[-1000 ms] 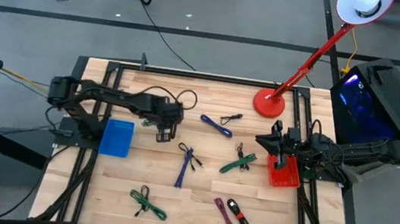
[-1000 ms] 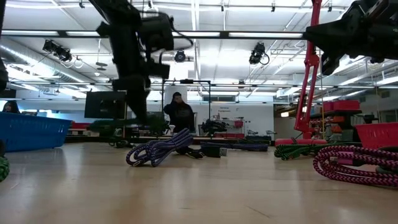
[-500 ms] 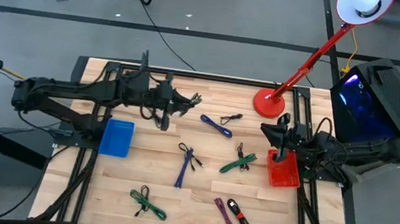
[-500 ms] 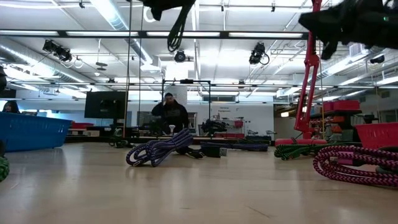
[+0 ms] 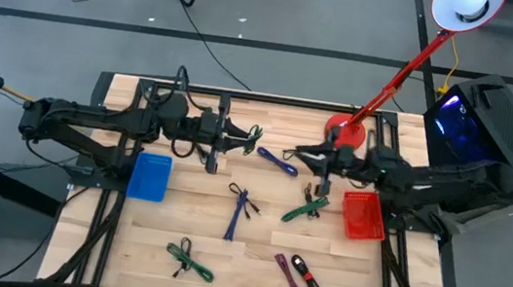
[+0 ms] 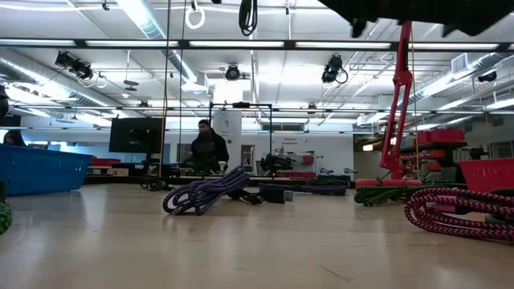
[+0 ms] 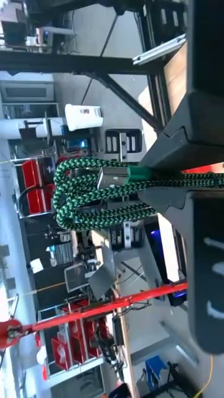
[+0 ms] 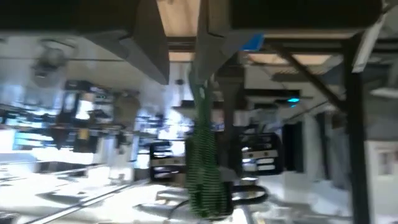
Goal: Pick & Place USB Port
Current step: Put the black and green charger cable into the red basket
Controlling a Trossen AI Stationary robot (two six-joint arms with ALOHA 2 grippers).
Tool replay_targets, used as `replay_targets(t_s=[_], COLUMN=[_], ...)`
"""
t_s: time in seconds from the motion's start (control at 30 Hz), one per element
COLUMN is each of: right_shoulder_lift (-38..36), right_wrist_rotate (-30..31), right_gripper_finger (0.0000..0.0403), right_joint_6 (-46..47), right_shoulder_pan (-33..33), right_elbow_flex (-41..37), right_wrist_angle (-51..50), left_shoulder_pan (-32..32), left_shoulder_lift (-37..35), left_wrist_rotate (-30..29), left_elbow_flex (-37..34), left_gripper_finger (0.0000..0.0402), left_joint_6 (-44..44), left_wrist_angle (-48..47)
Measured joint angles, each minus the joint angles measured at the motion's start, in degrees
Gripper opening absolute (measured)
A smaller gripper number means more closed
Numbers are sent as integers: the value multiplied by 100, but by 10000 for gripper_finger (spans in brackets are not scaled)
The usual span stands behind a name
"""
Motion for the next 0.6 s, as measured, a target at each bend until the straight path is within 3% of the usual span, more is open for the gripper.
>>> replay_targets(t_s=[0.37, 0.6], right_shoulder_lift=[1383, 1782], right_wrist_rotate=[-225, -231], right_gripper_finger=[232, 280], right_joint_6=[-153, -153], right_shoulder_pan=[-80, -80], right_elbow_flex=[1147, 1625], right_wrist_angle=[12, 26], left_shoulder_pan=[-109, -107], left_shoulder_lift=[20, 20], left_wrist_rotate=[-22, -33], left_elbow_flex=[0, 0], left_gripper_finger=[29, 29], left_joint_6=[129, 223], left_wrist_angle=[12, 9])
